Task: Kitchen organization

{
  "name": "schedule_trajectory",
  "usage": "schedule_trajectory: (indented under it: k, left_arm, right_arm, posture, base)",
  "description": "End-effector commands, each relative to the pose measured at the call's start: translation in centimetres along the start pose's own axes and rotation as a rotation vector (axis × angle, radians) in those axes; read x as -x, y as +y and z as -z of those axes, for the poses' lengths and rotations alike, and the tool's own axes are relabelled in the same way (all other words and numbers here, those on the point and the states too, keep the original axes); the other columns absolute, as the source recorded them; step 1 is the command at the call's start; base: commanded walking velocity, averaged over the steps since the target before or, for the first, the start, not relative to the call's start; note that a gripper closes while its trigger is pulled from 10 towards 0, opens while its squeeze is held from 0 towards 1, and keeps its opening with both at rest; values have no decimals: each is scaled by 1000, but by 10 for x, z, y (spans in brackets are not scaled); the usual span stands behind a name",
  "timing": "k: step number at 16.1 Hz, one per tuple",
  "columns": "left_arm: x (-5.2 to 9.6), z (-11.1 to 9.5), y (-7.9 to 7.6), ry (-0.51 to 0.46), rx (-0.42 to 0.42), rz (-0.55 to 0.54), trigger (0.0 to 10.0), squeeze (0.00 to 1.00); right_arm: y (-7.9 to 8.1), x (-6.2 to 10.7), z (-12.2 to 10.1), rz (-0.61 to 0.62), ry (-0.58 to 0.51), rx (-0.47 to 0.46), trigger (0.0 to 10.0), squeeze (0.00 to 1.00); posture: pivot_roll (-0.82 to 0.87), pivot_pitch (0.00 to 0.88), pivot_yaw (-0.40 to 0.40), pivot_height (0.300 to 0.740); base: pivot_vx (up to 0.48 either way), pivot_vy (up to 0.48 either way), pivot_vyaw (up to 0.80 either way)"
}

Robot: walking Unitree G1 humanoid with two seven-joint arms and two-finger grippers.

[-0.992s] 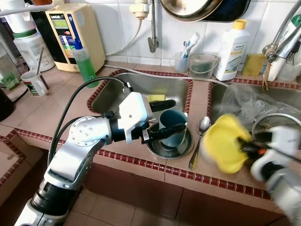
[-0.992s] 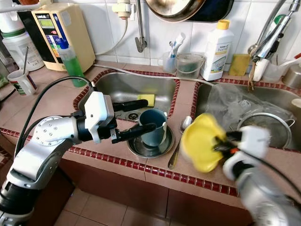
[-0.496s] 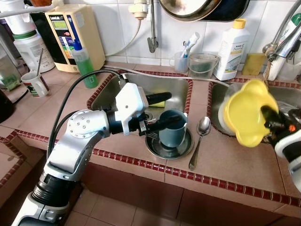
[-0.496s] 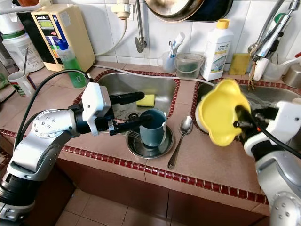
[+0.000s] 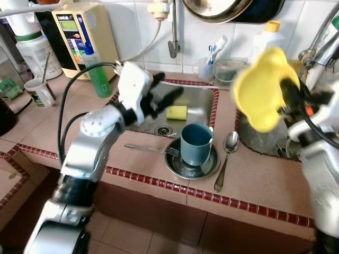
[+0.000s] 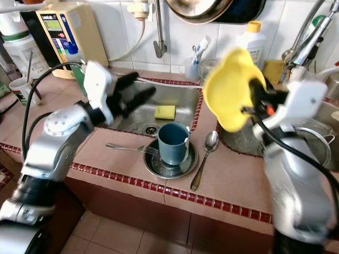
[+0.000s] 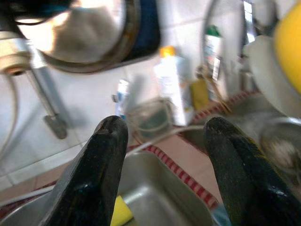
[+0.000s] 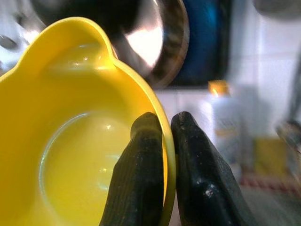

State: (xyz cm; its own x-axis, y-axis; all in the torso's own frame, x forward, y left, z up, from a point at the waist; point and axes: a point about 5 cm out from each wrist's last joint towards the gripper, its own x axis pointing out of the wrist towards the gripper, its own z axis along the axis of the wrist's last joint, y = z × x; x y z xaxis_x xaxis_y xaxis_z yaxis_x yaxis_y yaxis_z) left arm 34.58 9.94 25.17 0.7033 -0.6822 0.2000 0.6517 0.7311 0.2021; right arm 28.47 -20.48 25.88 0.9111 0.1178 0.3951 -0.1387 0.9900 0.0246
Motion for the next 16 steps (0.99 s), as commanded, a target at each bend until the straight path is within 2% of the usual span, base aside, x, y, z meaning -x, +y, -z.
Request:
schedule_trajectory:
  k: [1, 4, 7, 11, 16]
  left_arm:
    - [-5, -2, 8, 11, 27, -68, 10000, 0]
    - [-11, -1, 12, 16, 125, -129, 10000, 0]
    - [-7, 5, 20, 45, 166, -168, 10000, 0]
    - [-8, 8, 30, 65, 169, -210, 10000, 0]
    - [-17, 11, 31, 83, 194, -221, 10000, 0]
  right_arm:
    - [7, -9, -5, -35, -60, -5, 10000, 0]
    - [11, -16, -2, -60, -92, -16, 10000, 0]
    - [0, -14, 5, -54, -101, -9, 10000, 0]
    - [-7, -16, 3, -45, -125, 31, 10000, 0]
    - [-15, -26, -2, -36, -154, 60, 10000, 0]
  posture:
    - [-132, 0, 61, 740]
    - [-126, 0, 47, 740]
    - [-124, 0, 40, 740]
    - [-134, 0, 32, 740]
    - [-143, 0, 35, 740]
  base:
    - [0, 0, 0]
    - [0, 0, 0]
    - [0, 0, 0]
    - [0, 0, 0]
    - [0, 0, 0]
